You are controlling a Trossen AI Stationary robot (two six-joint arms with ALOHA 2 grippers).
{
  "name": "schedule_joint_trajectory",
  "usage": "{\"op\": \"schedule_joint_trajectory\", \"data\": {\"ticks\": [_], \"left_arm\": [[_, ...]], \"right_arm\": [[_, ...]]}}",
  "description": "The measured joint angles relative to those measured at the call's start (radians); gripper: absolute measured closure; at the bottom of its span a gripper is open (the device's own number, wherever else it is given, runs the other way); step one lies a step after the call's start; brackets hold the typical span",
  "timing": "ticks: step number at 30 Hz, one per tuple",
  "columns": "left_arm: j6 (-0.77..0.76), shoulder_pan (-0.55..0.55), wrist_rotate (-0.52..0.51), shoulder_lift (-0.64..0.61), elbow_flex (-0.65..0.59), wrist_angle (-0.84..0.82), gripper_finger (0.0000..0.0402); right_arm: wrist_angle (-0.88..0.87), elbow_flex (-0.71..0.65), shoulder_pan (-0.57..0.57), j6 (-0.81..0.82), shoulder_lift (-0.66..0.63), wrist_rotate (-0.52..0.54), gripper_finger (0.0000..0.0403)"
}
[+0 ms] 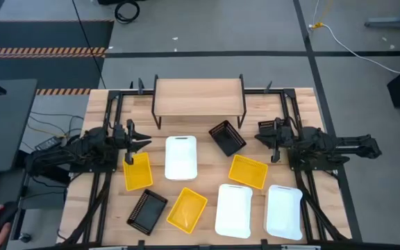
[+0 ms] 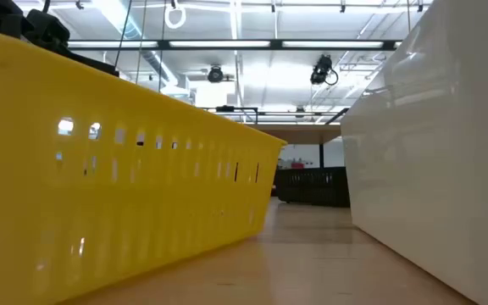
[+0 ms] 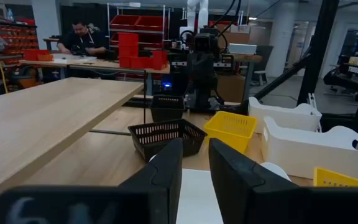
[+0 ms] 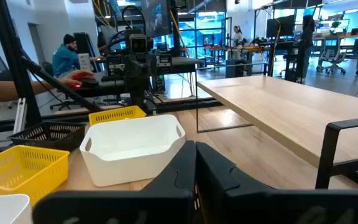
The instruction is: Stack baskets on shelf by color
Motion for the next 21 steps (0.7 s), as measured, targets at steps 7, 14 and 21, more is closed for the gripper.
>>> {"op": "schedule_joint_trajectory", "data": {"ticks": [7,14,21], "left_arm": [[0.0,0.0,0.0,0.0,0.0,0.0,0.0321],[0.0,0.0,0.0,0.0,0.0,0.0,0.0314],[0.0,0.0,0.0,0.0,0.0,0.0,0.0316]], "right_arm": [[0.0,0.0,0.0,0.0,0.0,0.0,0.039],[0.0,0.0,0.0,0.0,0.0,0.0,0.039],[0.0,0.0,0.0,0.0,0.0,0.0,0.039]]}}
